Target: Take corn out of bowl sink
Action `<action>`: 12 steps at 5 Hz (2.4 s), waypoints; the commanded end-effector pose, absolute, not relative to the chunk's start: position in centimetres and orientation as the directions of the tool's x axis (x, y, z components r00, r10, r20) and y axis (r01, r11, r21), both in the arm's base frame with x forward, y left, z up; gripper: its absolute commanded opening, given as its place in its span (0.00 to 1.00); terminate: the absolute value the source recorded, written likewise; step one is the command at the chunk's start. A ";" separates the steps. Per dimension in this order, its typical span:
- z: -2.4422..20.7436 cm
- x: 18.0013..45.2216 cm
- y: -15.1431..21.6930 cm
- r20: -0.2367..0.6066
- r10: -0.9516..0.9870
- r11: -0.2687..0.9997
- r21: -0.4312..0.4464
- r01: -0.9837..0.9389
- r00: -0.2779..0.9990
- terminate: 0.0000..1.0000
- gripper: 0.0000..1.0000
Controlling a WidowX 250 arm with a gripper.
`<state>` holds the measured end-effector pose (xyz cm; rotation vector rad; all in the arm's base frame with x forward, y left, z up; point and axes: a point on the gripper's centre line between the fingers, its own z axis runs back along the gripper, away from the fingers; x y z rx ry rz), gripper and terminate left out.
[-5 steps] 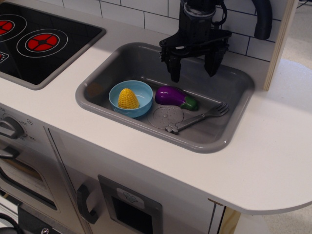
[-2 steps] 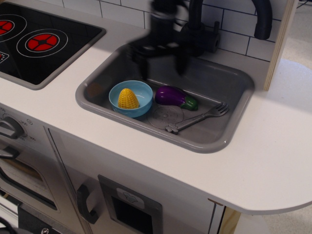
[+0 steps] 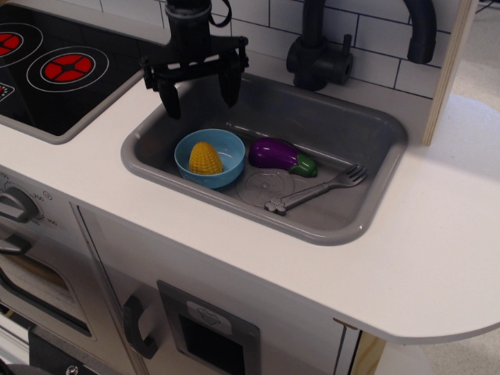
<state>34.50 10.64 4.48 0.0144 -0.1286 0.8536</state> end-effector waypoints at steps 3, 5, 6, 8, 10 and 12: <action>4.8 33.6 10.8 0.158 0.882 0.464 -0.118 -0.878 0.445 0.00 1.00; 3.8 33.5 10.5 0.146 0.908 0.411 -0.115 -0.904 0.394 0.00 1.00; 3.1 33.6 10.2 0.138 0.919 0.384 -0.105 -0.917 0.369 0.00 1.00; 2.3 33.8 9.8 0.124 0.933 0.350 -0.098 -0.932 0.337 0.00 1.00; 1.4 34.8 9.4 0.153 0.932 0.343 -0.078 -0.936 0.329 0.00 1.00; 1.4 34.7 9.5 0.176 0.938 0.317 -0.097 -0.943 0.298 0.00 0.00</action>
